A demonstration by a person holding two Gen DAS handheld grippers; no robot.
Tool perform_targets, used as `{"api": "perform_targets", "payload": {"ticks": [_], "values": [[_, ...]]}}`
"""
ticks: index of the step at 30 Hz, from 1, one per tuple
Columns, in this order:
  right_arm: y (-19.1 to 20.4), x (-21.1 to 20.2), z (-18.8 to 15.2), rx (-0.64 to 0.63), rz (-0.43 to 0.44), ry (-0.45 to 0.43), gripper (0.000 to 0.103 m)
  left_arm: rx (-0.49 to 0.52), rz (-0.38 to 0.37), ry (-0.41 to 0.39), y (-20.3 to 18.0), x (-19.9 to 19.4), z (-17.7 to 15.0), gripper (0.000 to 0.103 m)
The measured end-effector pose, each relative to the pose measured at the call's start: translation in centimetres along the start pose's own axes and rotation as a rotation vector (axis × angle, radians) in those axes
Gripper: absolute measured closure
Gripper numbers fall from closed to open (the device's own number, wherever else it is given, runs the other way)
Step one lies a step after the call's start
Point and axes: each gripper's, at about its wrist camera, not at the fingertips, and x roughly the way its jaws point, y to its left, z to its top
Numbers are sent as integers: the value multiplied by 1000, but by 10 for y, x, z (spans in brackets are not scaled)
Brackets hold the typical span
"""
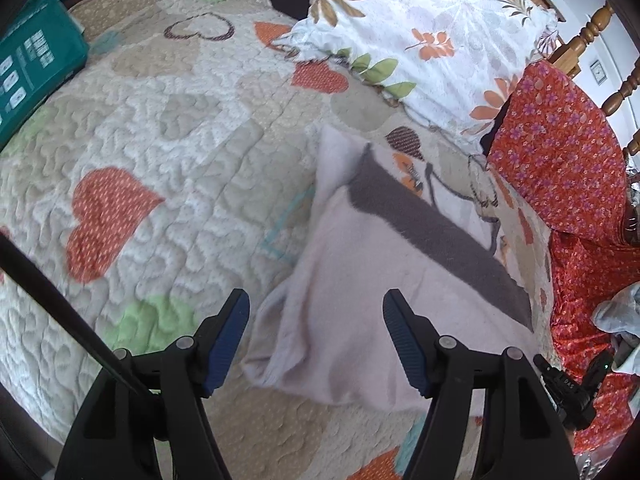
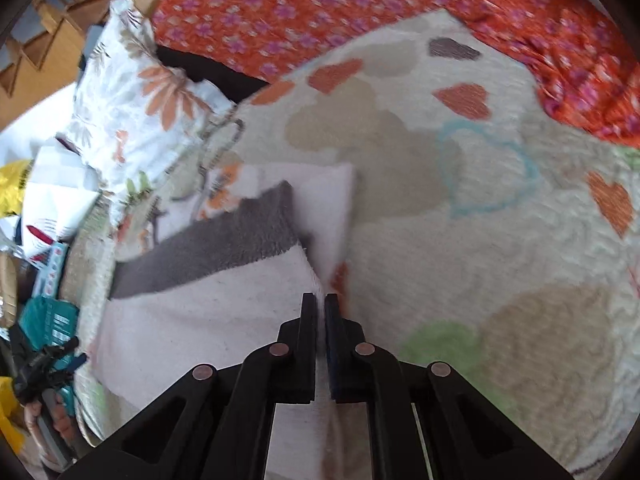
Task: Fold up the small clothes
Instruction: 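Press the folded sleeve flat with the right gripper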
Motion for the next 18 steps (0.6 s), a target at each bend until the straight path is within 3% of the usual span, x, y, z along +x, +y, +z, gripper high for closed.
{"api": "perform_targets", "payload": {"ticks": [7,10,13,18], "values": [[0,11,-21,-27,-56,69,97,-72,-10,35,16,1,-20,34],[-6,10,-19,-3,-37,68,96,-60,8,49,16,8,-24,34],[-16,-2,-14,58,33,22,95,-24,49,30,14,12,-23,34],[-8,-28,-8,45,53,-115,95,-17,64,32,13,22,-20,34]]}}
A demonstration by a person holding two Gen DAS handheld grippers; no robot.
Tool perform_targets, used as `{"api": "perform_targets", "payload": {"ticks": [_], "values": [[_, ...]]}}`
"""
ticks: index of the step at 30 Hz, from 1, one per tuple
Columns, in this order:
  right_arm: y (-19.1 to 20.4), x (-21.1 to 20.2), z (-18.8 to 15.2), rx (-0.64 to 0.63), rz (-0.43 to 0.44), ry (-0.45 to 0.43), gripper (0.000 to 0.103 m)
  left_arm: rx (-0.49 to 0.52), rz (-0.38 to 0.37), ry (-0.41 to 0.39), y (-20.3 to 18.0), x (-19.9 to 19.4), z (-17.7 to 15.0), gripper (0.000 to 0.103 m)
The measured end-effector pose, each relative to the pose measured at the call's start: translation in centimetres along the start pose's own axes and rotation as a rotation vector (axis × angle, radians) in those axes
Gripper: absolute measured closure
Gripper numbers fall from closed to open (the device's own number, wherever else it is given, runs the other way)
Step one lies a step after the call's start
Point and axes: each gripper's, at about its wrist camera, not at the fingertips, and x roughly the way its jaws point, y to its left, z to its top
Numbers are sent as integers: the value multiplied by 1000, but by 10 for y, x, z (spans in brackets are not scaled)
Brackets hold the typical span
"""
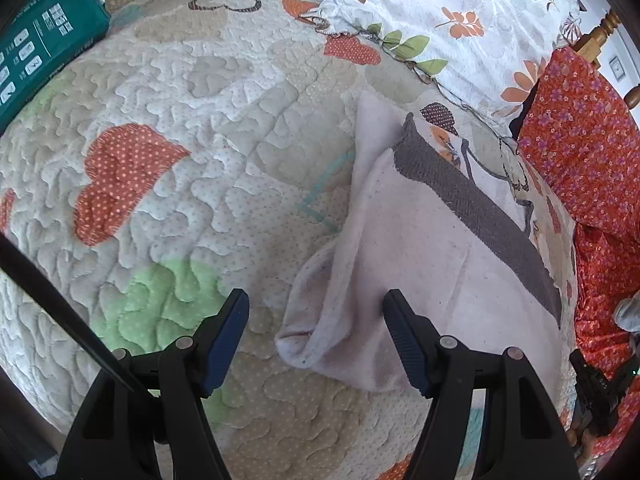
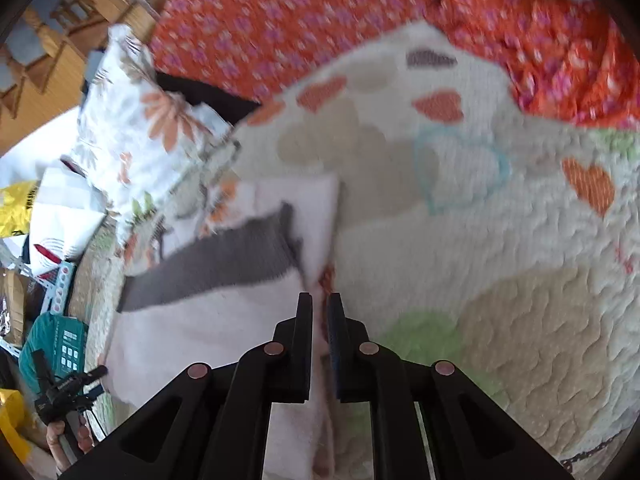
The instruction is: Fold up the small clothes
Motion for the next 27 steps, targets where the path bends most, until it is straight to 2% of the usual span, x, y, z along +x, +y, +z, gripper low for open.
{"api": "perform_targets", "payload": {"ticks": [2,6,11,15,17,19,21,24,27], "values": [[10,-2,0,-27,31,-16,94,6,-3,1,-2,2,0,34],[39,11,-4,-121,72,24,88,56,18,-34,-14,0,-1,34],[77,39,-21,-308,-11,85,81,116,-10,-100,-29,-11,-3,34],[81,65,-38,-375,-83,144,72,160,-3,-92,-41,-3,-6,34],[82,66,-44,-394,-100,129,64,176,11,-76,-46,4,-7,34],[86,68,-46,-404,-85,135,43,191,21,-59,-51,11,-9,34],[89,70,-50,-417,-71,142,32,206,40,-44,-55,17,-12,34],[100,75,-62,-494,-110,118,21,214,64,-26,-58,24,-14,32],[111,79,-78,-564,-151,68,11,210,63,-13,-58,28,-13,25]]}}
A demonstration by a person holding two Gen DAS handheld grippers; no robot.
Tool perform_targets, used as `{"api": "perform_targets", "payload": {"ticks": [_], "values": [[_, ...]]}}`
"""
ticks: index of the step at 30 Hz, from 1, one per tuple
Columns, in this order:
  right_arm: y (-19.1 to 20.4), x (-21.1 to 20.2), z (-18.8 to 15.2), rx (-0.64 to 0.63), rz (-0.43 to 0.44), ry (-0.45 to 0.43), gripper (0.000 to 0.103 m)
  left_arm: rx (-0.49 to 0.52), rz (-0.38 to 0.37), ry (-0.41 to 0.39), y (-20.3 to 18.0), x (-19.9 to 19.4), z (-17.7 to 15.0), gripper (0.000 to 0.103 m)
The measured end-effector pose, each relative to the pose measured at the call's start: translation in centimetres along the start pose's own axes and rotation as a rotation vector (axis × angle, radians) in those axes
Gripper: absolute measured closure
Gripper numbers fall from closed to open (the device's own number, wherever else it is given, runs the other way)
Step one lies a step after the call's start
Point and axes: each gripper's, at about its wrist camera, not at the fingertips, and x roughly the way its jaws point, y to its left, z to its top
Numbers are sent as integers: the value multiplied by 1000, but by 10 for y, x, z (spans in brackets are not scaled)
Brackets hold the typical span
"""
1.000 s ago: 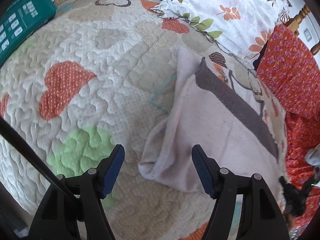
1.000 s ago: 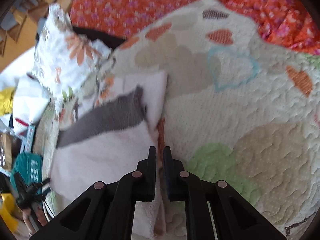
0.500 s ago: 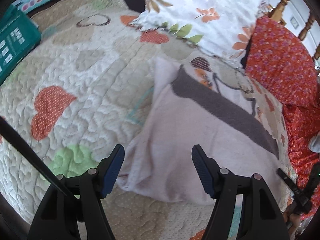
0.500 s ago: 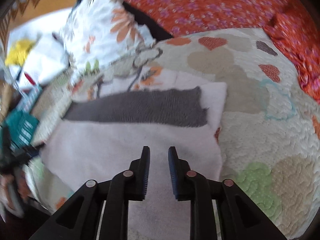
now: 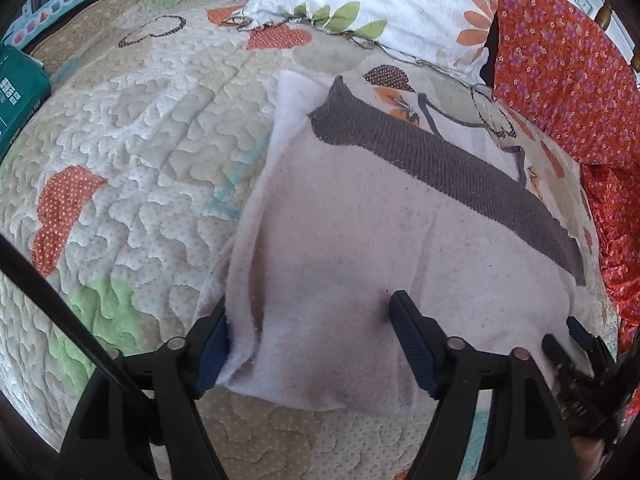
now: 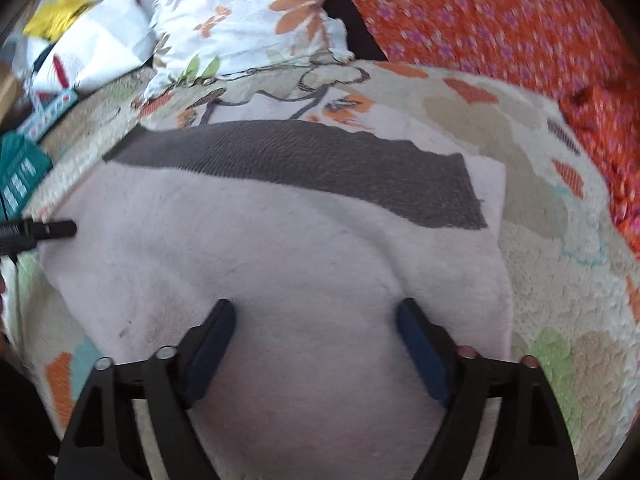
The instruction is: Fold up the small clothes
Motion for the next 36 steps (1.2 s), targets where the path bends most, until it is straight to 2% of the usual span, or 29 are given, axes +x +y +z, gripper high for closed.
{"api": "perform_targets", "payload": {"ticks": [3,6,8,12,15,18,21,23,25,27,28,30,36], "values": [[7,3,-3,-21,-30,-28,6,0,-5,12,-2,2,1,20],[1,3,-3,3,20,-32,1,-10,-20,21,-1,3,2,15],[0,2,-4,22,37,-37,1,-15,-33,23,-2,5,3,11],[7,1,-6,20,-7,-32,1,5,-32,18,-4,8,3,6],[7,3,-5,17,-10,-30,0,40,8,-1,-11,13,0,2],[9,3,-6,12,-22,-36,0,126,68,2,-22,19,-2,0],[9,3,-6,14,-25,-40,0,145,43,25,-23,16,1,1],[9,3,-7,14,-26,-42,0,90,-16,25,-13,9,6,11],[9,4,-7,13,-26,-44,0,46,-43,26,-1,2,10,37],[10,4,-7,11,-28,-43,0,-5,-79,25,14,-4,12,56],[11,4,-7,9,-32,-41,0,-41,-105,24,24,-7,13,60],[10,4,-6,5,-35,-37,0,-108,-128,18,42,-11,17,60],[10,5,-5,-5,-43,-34,0,-162,-78,-7,67,-16,27,60]]}}
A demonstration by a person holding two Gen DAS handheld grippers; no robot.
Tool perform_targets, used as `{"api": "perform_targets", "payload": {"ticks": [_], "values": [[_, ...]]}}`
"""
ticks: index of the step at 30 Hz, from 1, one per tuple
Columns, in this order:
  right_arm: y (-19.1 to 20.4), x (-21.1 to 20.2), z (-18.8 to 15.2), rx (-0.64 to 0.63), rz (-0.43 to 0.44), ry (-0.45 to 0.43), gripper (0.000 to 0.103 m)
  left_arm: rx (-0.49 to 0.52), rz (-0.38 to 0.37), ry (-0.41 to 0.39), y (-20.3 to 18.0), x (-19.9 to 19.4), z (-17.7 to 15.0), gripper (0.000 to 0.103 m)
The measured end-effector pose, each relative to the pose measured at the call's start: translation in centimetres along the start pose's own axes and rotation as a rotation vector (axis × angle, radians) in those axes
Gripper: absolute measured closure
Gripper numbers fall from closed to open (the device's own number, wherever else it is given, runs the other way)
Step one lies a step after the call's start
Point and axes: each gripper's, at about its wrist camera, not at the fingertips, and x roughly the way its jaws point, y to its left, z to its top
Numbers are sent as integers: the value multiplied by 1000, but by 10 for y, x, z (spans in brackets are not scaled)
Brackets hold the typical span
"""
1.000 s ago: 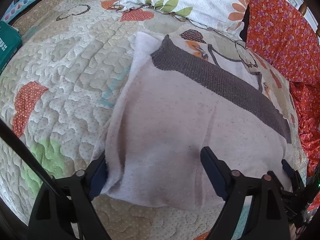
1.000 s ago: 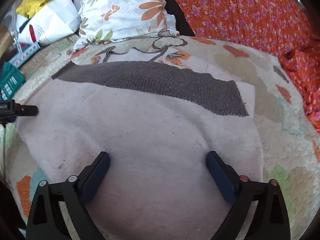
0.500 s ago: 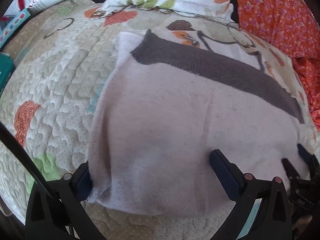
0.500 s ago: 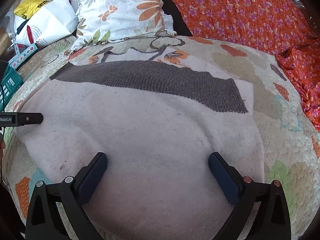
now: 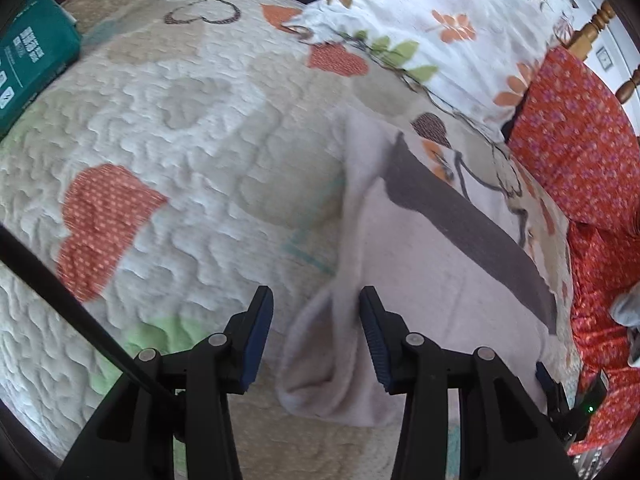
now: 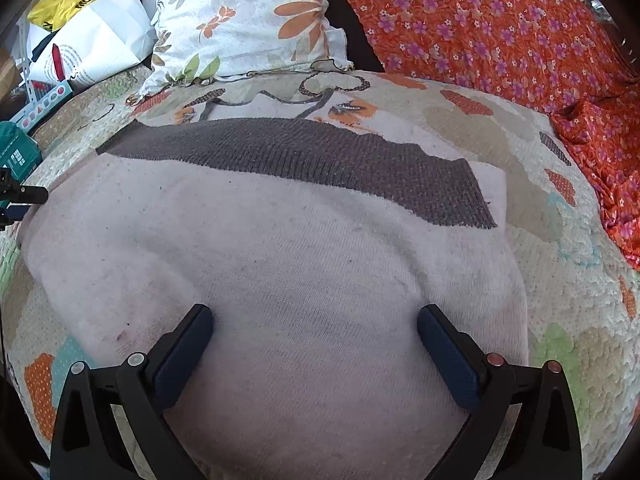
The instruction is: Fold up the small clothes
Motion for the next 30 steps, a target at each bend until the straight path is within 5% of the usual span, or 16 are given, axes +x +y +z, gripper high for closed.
{"api": "perform_targets", "payload": {"ticks": [14,21,24,30], "values": [[1,0,-2,-3,-7,-16,0,-7,25,46,8,11,16,60],[8,-1,4,-20,-84,31,1,-27,91,-78,28,-26,29,59],[15,-21,17,46,-112,126,45,-93,120,-126,54,-43,32,58],[90,-71,53,-95,-11,33,42,-276,97,-169,110,-66,34,56]]}}
